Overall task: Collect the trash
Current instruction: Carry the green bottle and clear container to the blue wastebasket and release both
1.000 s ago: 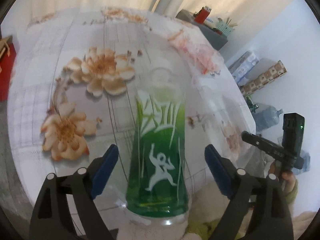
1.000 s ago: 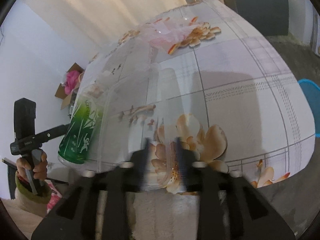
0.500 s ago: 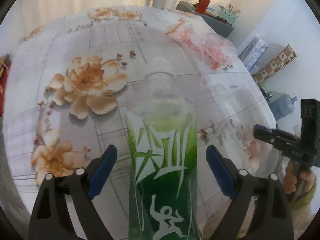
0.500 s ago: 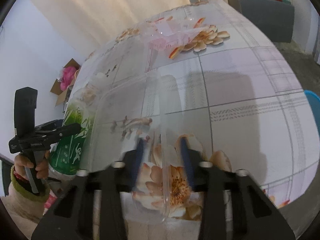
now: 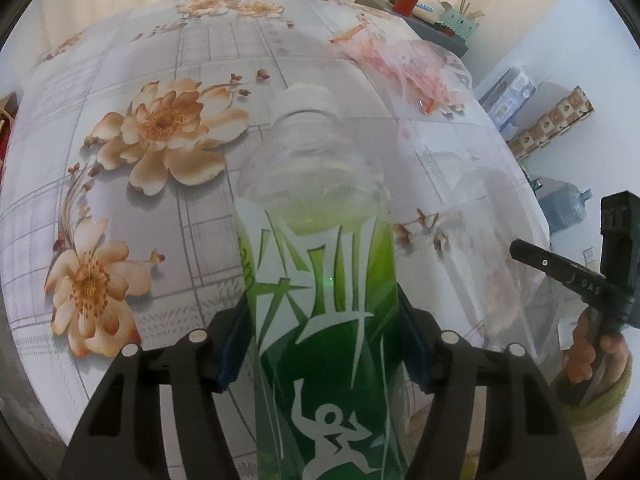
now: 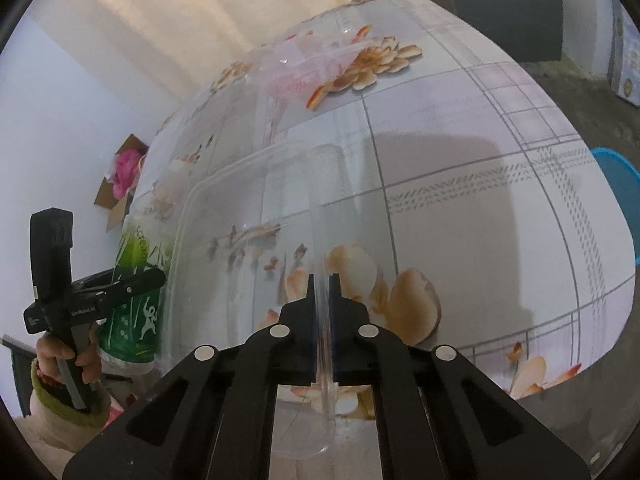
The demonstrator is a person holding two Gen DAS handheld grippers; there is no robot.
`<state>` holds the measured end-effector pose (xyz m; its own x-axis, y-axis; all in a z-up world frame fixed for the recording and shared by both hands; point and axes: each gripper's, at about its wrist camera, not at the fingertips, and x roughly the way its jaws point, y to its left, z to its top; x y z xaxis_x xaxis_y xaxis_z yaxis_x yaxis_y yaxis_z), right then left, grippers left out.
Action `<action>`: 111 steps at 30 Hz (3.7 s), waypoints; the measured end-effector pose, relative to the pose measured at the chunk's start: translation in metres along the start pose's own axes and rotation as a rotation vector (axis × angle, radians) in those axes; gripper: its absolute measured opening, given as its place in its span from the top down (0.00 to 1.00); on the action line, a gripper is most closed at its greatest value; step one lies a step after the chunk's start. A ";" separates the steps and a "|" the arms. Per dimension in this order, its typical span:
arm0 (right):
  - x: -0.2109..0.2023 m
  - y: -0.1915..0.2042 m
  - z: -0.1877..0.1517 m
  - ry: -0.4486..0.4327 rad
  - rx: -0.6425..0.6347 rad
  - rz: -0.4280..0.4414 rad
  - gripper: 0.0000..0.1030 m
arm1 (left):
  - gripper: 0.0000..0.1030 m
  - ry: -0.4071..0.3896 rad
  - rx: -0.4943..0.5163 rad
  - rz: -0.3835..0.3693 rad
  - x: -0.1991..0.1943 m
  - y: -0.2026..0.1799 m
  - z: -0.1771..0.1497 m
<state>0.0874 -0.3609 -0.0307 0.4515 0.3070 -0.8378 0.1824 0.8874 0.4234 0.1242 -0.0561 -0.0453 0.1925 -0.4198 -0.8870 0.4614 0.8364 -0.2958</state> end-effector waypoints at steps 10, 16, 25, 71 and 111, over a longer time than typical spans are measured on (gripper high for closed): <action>0.016 0.004 0.009 0.014 0.013 0.002 0.90 | 0.40 -0.009 0.022 0.011 0.001 -0.007 -0.004; 0.019 0.003 0.011 0.003 0.029 0.008 0.96 | 0.40 -0.013 0.040 0.023 0.002 -0.011 -0.005; 0.012 0.004 0.010 -0.025 0.026 -0.003 0.96 | 0.40 -0.022 0.059 0.036 0.002 -0.015 -0.007; -0.038 -0.012 -0.009 -0.146 0.089 0.023 0.96 | 0.40 -0.175 0.090 -0.082 -0.043 -0.054 -0.004; -0.163 -0.220 -0.074 -0.428 0.488 -0.108 0.96 | 0.40 0.063 0.393 -0.410 0.077 -0.314 0.107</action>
<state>-0.0911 -0.5804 -0.0122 0.6974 -0.0287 -0.7161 0.5761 0.6168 0.5363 0.0865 -0.3883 0.0175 -0.1168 -0.6503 -0.7507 0.7774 0.4106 -0.4766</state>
